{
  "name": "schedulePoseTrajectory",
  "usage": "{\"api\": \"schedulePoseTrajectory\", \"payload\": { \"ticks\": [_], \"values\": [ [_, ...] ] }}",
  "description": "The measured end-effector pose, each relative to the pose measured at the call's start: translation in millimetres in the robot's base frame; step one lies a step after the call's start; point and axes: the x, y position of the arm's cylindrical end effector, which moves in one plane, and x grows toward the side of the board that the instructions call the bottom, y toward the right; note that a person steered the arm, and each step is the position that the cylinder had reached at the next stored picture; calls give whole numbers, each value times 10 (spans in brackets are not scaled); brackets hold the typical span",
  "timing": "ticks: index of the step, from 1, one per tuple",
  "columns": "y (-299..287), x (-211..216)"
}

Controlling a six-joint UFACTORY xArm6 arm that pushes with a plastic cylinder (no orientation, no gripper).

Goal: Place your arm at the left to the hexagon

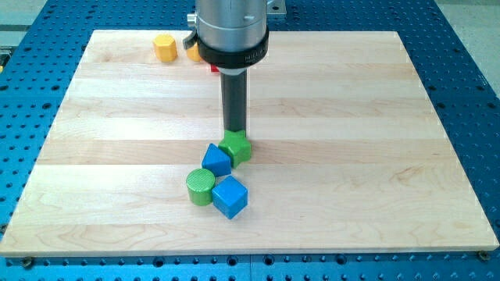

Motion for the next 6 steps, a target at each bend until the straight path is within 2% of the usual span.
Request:
{"api": "schedulePoseTrajectory", "payload": {
  "ticks": [1,2,3,4,5,6],
  "values": [
    [0,301],
    [-243,178],
    [-973,-239],
    [-1852,-951],
    [-2266,-1729],
    [-1811,-1960]
  ]
}}
